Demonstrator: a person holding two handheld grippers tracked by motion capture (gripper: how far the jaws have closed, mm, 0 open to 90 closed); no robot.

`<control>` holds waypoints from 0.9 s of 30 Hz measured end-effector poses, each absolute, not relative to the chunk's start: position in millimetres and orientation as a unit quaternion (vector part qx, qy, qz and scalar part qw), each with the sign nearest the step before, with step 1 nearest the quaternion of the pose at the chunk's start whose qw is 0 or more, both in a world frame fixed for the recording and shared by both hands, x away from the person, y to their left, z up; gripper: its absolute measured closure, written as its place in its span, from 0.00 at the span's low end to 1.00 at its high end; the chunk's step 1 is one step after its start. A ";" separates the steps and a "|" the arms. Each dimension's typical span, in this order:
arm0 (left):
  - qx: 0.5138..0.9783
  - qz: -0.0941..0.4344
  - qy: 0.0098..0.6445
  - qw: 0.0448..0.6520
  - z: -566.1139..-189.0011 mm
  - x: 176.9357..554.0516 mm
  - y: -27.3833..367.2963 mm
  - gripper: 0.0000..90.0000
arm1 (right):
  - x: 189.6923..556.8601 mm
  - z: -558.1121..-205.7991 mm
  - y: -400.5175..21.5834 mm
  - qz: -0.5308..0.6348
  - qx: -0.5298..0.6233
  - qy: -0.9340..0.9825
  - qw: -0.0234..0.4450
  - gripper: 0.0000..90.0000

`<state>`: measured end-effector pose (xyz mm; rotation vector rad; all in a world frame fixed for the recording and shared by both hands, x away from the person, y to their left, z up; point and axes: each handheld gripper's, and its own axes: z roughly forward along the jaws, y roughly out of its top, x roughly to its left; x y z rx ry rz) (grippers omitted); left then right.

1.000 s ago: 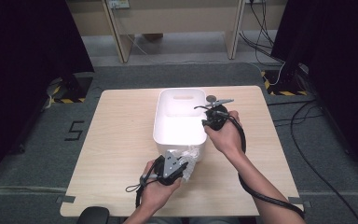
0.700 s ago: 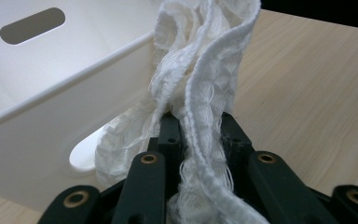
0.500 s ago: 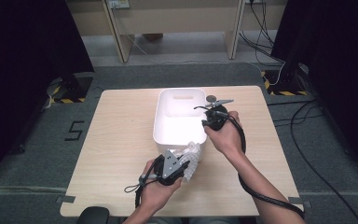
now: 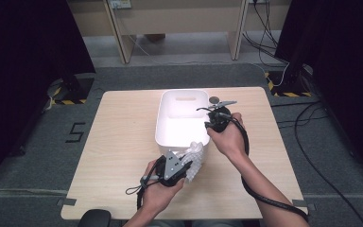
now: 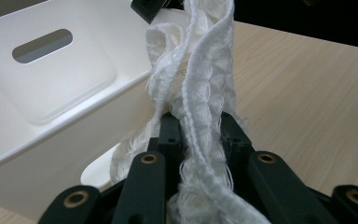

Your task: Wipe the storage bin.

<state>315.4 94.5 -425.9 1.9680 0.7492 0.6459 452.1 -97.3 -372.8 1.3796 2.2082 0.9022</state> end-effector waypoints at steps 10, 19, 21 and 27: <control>0.803 0.259 0.301 0.445 -434.5 320.6 87.3 0.83 | 451.6 -373.0 -97.1 0.322 0.495 0.785 0.190 0.81; 0.805 0.256 0.298 0.446 -436.1 322.2 84.9 0.83 | 451.9 -372.8 -97.3 0.320 0.494 0.786 0.189 0.81; 0.805 0.256 0.297 0.445 -437.3 323.1 83.9 0.83 | 451.9 -372.4 -96.7 0.318 0.495 0.786 0.188 0.81; 0.809 0.255 0.293 0.442 -438.7 325.1 80.3 0.83 | 452.3 -372.3 -96.2 0.317 0.496 0.786 0.187 0.81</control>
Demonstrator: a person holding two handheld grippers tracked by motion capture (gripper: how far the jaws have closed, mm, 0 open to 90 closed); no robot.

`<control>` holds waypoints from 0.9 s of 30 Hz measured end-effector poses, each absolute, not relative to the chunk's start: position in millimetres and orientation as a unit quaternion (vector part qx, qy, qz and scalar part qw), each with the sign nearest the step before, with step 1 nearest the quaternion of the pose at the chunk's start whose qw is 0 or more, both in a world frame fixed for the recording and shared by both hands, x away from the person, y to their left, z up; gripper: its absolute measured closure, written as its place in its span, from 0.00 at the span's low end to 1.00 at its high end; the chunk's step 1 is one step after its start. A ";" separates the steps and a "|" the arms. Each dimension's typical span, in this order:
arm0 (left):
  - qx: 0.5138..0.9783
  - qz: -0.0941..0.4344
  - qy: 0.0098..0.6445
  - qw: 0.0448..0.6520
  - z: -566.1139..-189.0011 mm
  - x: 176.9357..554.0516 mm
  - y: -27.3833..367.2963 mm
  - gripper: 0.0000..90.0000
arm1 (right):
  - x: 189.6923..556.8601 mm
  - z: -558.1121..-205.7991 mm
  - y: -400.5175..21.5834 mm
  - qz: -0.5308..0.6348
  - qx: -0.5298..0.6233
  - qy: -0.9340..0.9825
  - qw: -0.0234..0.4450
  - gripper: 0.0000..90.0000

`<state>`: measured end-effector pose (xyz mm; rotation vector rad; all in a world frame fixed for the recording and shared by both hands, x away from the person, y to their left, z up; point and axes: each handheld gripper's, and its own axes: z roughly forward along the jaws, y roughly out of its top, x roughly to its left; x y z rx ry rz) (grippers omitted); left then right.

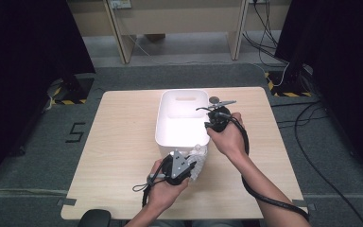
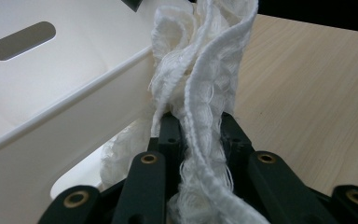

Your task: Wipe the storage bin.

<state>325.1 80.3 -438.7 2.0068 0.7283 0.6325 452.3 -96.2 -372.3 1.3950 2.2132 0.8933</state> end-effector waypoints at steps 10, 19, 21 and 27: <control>0.812 0.252 0.288 0.440 -439.5 327.1 74.3 0.83 | 450.2 -377.3 -93.4 0.318 0.495 0.786 0.193 0.83; 0.812 0.255 0.291 0.437 -441.0 326.9 73.8 0.83 | 447.3 -373.9 -94.7 0.313 0.497 0.790 0.179 0.83; 0.813 0.254 0.291 0.435 -441.3 327.2 73.1 0.83 | 445.3 -373.8 -94.3 0.311 0.497 0.791 0.178 0.83; 0.812 0.256 0.293 0.434 -447.5 329.0 70.3 0.83 | 444.6 -373.0 -94.3 0.309 0.500 0.790 0.175 0.84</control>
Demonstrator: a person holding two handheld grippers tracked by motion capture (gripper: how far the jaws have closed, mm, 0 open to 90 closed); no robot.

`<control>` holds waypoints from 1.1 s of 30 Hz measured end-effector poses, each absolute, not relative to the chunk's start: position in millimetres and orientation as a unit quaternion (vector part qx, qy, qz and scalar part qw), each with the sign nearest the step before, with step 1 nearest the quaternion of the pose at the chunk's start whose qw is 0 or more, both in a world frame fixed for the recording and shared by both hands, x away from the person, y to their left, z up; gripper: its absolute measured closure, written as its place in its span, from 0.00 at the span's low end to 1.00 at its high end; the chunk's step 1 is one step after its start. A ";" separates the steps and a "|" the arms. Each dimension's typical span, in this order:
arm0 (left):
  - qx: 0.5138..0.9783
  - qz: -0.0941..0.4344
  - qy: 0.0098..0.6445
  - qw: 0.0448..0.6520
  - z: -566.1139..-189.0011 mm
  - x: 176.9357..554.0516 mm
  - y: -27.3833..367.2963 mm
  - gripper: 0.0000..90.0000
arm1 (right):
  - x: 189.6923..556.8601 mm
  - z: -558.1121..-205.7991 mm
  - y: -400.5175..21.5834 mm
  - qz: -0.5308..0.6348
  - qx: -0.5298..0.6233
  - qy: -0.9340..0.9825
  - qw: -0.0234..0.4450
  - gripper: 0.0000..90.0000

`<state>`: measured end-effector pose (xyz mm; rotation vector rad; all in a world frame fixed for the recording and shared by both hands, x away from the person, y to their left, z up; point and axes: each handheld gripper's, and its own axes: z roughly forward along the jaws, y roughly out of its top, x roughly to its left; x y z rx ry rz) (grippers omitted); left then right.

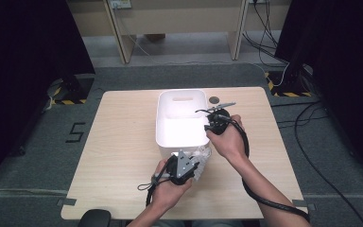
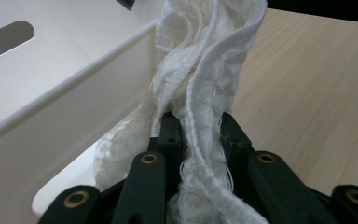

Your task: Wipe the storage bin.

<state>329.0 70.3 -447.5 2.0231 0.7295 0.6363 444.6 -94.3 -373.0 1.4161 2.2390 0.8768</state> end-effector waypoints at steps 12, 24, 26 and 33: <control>0.826 0.256 0.283 0.416 -461.1 330.3 64.7 0.83 | 445.7 -372.4 -93.9 0.306 0.500 0.792 0.174 0.84; 0.841 0.239 0.286 0.392 -481.4 335.3 62.1 0.83 | 445.5 -372.2 -93.9 0.306 0.500 0.792 0.172 0.84; 0.840 0.238 0.288 0.393 -483.6 335.9 61.6 0.83 | 445.4 -372.3 -94.0 0.305 0.499 0.792 0.173 0.84; 0.843 0.234 0.288 0.388 -488.2 337.5 61.9 0.83 | 444.7 -372.4 -93.6 0.305 0.499 0.792 0.174 0.84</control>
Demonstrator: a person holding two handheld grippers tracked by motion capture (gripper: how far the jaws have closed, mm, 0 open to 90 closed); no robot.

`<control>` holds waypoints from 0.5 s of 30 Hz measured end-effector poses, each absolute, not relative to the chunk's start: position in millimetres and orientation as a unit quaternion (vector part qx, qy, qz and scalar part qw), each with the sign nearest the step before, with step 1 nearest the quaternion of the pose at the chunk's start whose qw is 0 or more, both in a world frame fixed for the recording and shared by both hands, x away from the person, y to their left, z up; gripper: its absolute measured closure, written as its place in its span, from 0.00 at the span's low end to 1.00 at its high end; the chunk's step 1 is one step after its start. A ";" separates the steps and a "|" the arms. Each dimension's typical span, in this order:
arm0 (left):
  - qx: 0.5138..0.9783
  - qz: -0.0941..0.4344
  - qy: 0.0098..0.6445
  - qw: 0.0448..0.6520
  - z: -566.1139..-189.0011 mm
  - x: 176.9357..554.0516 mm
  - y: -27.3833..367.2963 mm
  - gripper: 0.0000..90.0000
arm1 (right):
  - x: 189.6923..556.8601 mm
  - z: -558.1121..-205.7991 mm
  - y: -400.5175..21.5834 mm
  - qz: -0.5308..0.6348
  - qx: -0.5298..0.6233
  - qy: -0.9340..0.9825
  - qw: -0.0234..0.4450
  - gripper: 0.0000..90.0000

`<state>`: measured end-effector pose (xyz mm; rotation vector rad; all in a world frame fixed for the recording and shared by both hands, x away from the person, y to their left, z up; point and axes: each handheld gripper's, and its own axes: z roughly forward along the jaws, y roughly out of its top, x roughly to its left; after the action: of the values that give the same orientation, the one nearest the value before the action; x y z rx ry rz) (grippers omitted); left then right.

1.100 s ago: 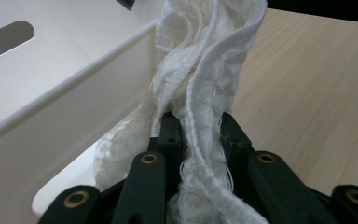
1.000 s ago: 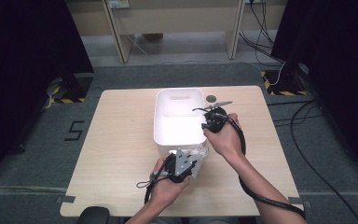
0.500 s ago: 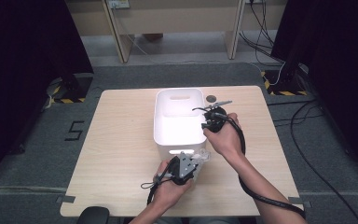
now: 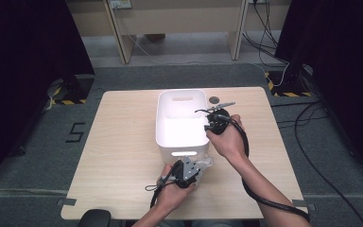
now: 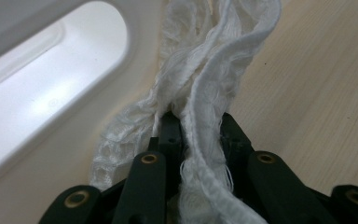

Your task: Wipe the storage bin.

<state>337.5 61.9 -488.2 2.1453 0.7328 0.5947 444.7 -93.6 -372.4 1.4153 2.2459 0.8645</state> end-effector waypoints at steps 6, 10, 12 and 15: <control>0.841 0.235 0.293 0.390 -494.6 338.1 61.4 0.83 | 444.4 -372.6 -93.7 0.305 0.498 0.793 0.174 0.84; 0.839 0.236 0.295 0.390 -498.8 338.9 61.0 0.83 | 444.4 -373.1 -93.5 0.306 0.498 0.792 0.176 0.84; 0.840 0.236 0.294 0.389 -499.0 339.2 61.1 0.83 | 444.7 -373.0 -93.4 0.305 0.497 0.793 0.176 0.84; 0.844 0.233 0.293 0.385 -499.4 339.9 61.7 0.83 | 444.6 -373.0 -93.4 0.305 0.497 0.793 0.176 0.84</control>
<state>339.9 61.7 -499.4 2.1491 0.7466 0.5939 444.6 -93.4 -373.0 1.4066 2.2463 0.8629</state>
